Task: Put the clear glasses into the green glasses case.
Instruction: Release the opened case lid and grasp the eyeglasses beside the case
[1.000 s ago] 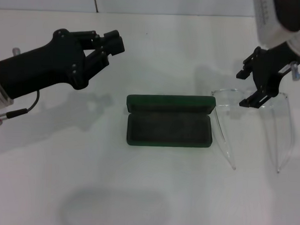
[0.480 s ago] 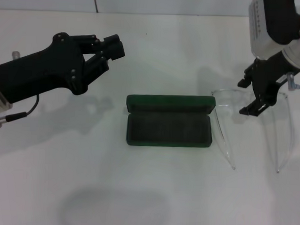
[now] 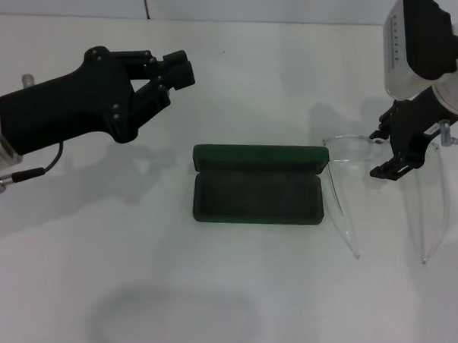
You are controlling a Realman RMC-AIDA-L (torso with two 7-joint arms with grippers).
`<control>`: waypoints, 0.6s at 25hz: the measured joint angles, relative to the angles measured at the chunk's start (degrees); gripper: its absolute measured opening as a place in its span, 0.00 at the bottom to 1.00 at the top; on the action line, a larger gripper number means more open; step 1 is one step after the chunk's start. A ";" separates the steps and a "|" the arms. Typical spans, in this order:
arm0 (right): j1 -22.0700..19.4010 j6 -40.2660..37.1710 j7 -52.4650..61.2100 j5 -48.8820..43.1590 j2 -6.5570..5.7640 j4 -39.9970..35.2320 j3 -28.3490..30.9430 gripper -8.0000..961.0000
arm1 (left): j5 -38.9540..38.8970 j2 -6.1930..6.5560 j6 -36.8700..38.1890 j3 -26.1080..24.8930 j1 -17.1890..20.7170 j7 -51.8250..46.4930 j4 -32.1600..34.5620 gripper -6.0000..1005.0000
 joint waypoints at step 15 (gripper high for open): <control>-0.31 1.33 2.46 0.07 0.15 0.69 0.10 0.42 | -0.14 -0.10 0.10 0.33 0.43 0.01 -0.83 0.11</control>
